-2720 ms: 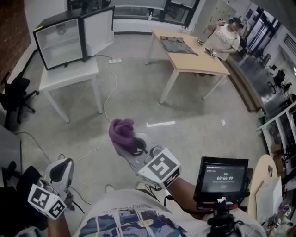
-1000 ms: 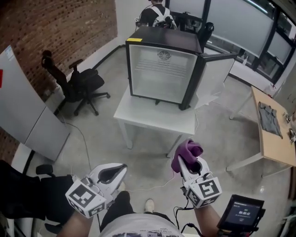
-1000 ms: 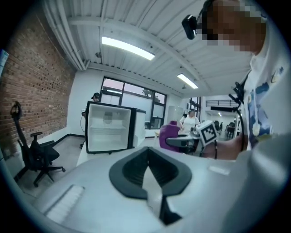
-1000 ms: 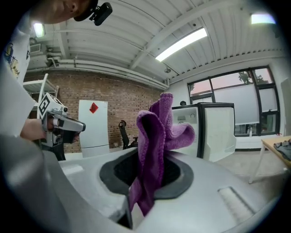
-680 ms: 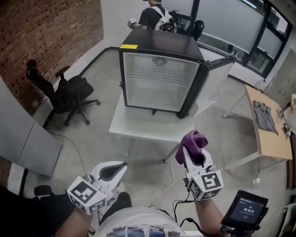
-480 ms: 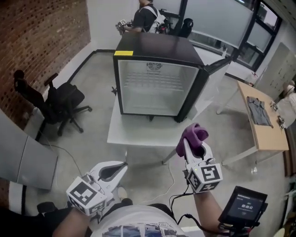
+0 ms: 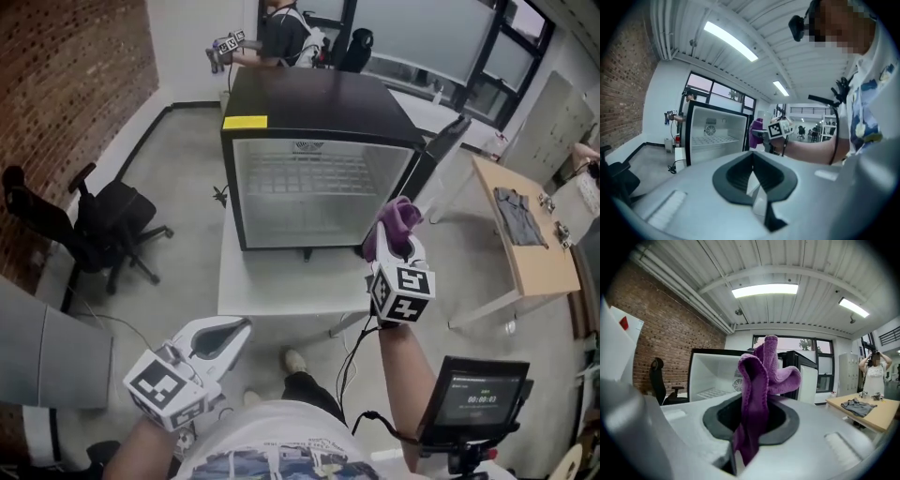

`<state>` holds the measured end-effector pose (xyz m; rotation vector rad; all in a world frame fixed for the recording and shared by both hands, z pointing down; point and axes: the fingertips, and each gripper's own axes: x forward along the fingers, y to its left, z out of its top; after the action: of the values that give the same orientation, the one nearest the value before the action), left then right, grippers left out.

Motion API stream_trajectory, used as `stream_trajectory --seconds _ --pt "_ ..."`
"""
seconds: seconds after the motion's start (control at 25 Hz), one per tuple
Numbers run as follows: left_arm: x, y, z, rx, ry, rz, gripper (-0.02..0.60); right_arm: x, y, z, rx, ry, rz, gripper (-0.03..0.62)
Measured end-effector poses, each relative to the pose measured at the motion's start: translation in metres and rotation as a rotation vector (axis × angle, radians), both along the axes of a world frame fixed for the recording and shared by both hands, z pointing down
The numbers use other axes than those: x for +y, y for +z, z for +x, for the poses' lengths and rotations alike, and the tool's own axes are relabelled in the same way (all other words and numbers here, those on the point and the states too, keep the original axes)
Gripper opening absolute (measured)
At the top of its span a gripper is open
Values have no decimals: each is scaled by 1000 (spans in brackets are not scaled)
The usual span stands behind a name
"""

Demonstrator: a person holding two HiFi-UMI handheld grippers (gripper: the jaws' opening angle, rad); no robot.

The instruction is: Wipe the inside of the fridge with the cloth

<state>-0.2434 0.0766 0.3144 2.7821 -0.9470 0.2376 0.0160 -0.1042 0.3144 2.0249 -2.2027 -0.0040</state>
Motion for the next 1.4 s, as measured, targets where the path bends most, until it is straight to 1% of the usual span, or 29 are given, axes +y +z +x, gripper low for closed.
stream_trajectory --seconds 0.12,0.24,0.44,0.52,0.68,0.76,0.92,1.08,1.16,1.32,1.4 --pt "-15 -3 3 13 3 7 8 -44 1 15 2 70 -9 80" --pt "-32 -5 13 -1 -1 17 8 -87 5 29 -6 124 -23 79" --pt "-59 -7 22 -4 -13 13 8 -138 7 32 -26 184 -36 78" --pt "-67 -10 24 -9 -16 13 8 -154 6 31 -39 194 -40 78" --pt "-81 -13 24 -13 -32 4 8 -179 6 29 -35 182 -43 78" --pt "-86 -12 25 -15 -26 8 8 -190 5 29 -19 171 -38 78" --pt "-96 -14 26 -7 -32 10 8 -207 2 16 6 127 -37 78" --pt "-98 -14 33 -10 -26 4 8 -218 3 10 9 109 -53 78" --pt "-99 -13 36 -20 -26 5 8 -224 4 9 17 102 -54 78" --pt "-98 -12 38 -16 -22 10 8 -234 3 4 25 72 -51 78" --pt "-100 -12 39 -28 -34 5 8 -240 3 2 39 56 -45 80"
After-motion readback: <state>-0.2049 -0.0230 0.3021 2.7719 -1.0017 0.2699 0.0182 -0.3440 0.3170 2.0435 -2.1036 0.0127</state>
